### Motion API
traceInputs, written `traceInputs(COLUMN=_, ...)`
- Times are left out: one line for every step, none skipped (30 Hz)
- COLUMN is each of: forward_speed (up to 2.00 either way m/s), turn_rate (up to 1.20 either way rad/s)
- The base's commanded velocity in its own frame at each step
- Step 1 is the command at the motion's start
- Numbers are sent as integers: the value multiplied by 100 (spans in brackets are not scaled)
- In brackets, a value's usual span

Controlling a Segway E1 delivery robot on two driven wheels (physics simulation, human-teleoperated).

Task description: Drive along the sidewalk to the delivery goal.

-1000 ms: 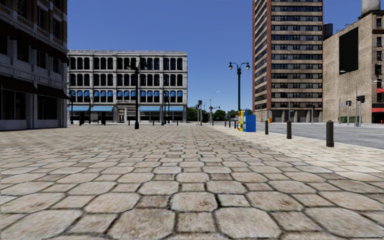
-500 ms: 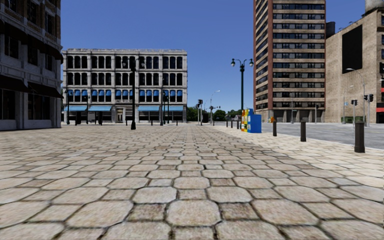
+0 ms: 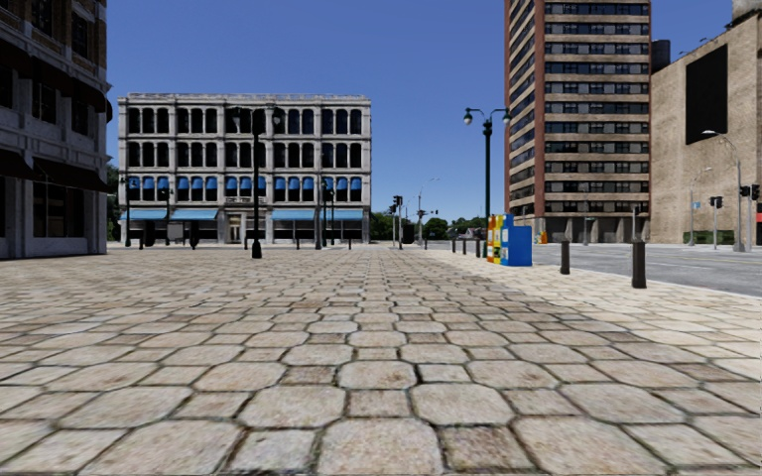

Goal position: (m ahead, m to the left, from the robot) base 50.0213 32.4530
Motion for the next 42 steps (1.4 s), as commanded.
traceInputs(forward_speed=200, turn_rate=0)
traceInputs(forward_speed=200, turn_rate=0)
traceInputs(forward_speed=200, turn_rate=0)
traceInputs(forward_speed=200, turn_rate=0)
traceInputs(forward_speed=200, turn_rate=0)
traceInputs(forward_speed=200, turn_rate=0)
traceInputs(forward_speed=200, turn_rate=0)
traceInputs(forward_speed=200, turn_rate=0)
traceInputs(forward_speed=200, turn_rate=0)
traceInputs(forward_speed=200, turn_rate=0)
traceInputs(forward_speed=200, turn_rate=0)
traceInputs(forward_speed=200, turn_rate=0)
traceInputs(forward_speed=200, turn_rate=0)
traceInputs(forward_speed=200, turn_rate=0)
traceInputs(forward_speed=200, turn_rate=0)
traceInputs(forward_speed=200, turn_rate=0)
traceInputs(forward_speed=200, turn_rate=0)
traceInputs(forward_speed=200, turn_rate=0)
traceInputs(forward_speed=200, turn_rate=0)
traceInputs(forward_speed=200, turn_rate=0)
traceInputs(forward_speed=200, turn_rate=0)
traceInputs(forward_speed=200, turn_rate=0)
traceInputs(forward_speed=200, turn_rate=0)
traceInputs(forward_speed=200, turn_rate=0)
traceInputs(forward_speed=200, turn_rate=0)
traceInputs(forward_speed=200, turn_rate=0)
traceInputs(forward_speed=200, turn_rate=0)
traceInputs(forward_speed=200, turn_rate=0)
traceInputs(forward_speed=200, turn_rate=0)
traceInputs(forward_speed=200, turn_rate=0)
traceInputs(forward_speed=200, turn_rate=0)
traceInputs(forward_speed=200, turn_rate=0)
traceInputs(forward_speed=200, turn_rate=0)
traceInputs(forward_speed=200, turn_rate=0)
traceInputs(forward_speed=200, turn_rate=0)
traceInputs(forward_speed=200, turn_rate=0)
traceInputs(forward_speed=200, turn_rate=0)
traceInputs(forward_speed=200, turn_rate=0)
traceInputs(forward_speed=200, turn_rate=0)
traceInputs(forward_speed=200, turn_rate=0)
traceInputs(forward_speed=200, turn_rate=0)
traceInputs(forward_speed=200, turn_rate=0)
